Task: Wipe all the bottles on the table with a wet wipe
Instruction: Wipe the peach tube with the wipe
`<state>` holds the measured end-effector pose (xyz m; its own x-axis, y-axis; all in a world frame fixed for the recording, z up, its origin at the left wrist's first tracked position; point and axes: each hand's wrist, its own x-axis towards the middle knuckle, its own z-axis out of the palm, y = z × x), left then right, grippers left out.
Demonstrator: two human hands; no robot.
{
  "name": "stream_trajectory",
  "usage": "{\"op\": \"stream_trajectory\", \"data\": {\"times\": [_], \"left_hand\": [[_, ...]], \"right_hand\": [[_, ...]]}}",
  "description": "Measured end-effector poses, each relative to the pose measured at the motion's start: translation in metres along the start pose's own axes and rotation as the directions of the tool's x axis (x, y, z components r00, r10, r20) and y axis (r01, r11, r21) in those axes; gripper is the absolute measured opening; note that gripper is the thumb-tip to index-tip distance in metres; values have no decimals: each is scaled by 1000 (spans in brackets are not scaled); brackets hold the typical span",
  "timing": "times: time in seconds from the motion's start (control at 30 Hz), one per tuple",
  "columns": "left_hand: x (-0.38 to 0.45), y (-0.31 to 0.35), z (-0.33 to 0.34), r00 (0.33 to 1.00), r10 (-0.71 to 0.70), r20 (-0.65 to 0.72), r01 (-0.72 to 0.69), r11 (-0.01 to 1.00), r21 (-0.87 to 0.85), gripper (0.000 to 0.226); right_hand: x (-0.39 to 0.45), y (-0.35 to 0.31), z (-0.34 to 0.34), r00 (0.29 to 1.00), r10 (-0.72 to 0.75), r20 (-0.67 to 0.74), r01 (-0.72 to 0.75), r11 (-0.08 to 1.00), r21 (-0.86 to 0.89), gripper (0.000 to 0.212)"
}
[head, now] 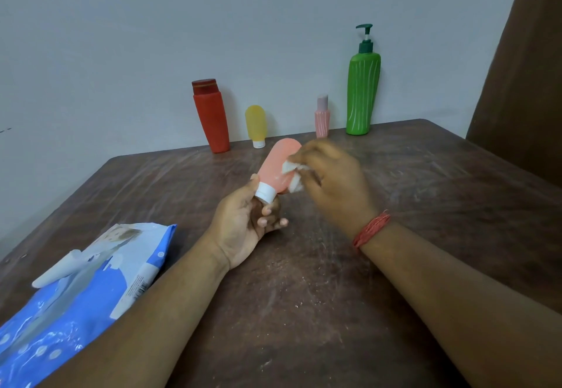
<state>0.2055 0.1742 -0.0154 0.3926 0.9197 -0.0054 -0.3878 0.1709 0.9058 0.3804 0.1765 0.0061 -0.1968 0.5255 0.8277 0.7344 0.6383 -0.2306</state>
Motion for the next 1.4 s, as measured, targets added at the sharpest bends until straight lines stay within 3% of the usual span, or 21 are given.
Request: {"op": "stream_trajectory", "data": {"times": [0.07, 0.2, 0.33, 0.43, 0.57, 0.7, 0.87, 1.07, 1.2, 1.3, 1.4], "left_hand": [[0, 1, 0, 1000, 13, -4, -13, 1000, -4, 49], [-2, 0, 3, 1000, 3, -5, -3, 999, 36, 52], [-2, 0, 4, 999, 23, -27, -22, 1000, 18, 53], [-3, -1, 6, 1000, 13, -24, -12, 998, 56, 50], [-2, 0, 3, 998, 34, -59, -34, 999, -7, 54], [-2, 0, 4, 998, 24, -49, -23, 999, 22, 52], [-1, 0, 4, 996, 53, -66, -52, 998, 20, 49], [-1, 0, 6, 993, 99, -72, -94, 994, 58, 34], [-4, 1, 8, 993, 92, -79, -86, 993, 80, 19], [-4, 1, 9, 992, 89, -86, -82, 993, 84, 21], [-3, 1, 9, 990, 92, -110, -83, 993, 79, 22]], "right_hand": [[-3, -4, 3, 992, -103, 76, 105, 994, -31, 30], [3, 0, -3, 999, 31, -13, -31, 999, 8, 24], [-1, -8, 3, 974, -159, 161, 162, 987, -5, 27], [1, -2, -1, 1000, -4, 30, 4, 1000, 4, 25], [-6, -11, 6, 970, -175, 166, 171, 984, 40, 26], [-2, -5, 5, 1000, -15, 27, 14, 999, 35, 26], [-7, -16, 10, 960, -183, 210, 170, 982, 80, 23], [-6, -5, 5, 993, 51, 105, -61, 994, 89, 24], [-7, -5, 10, 986, 162, 50, -168, 974, 149, 21], [-5, -5, 12, 961, 274, -33, -258, 937, 236, 21], [-7, -9, 10, 962, 268, 46, -267, 900, 344, 25]]}}
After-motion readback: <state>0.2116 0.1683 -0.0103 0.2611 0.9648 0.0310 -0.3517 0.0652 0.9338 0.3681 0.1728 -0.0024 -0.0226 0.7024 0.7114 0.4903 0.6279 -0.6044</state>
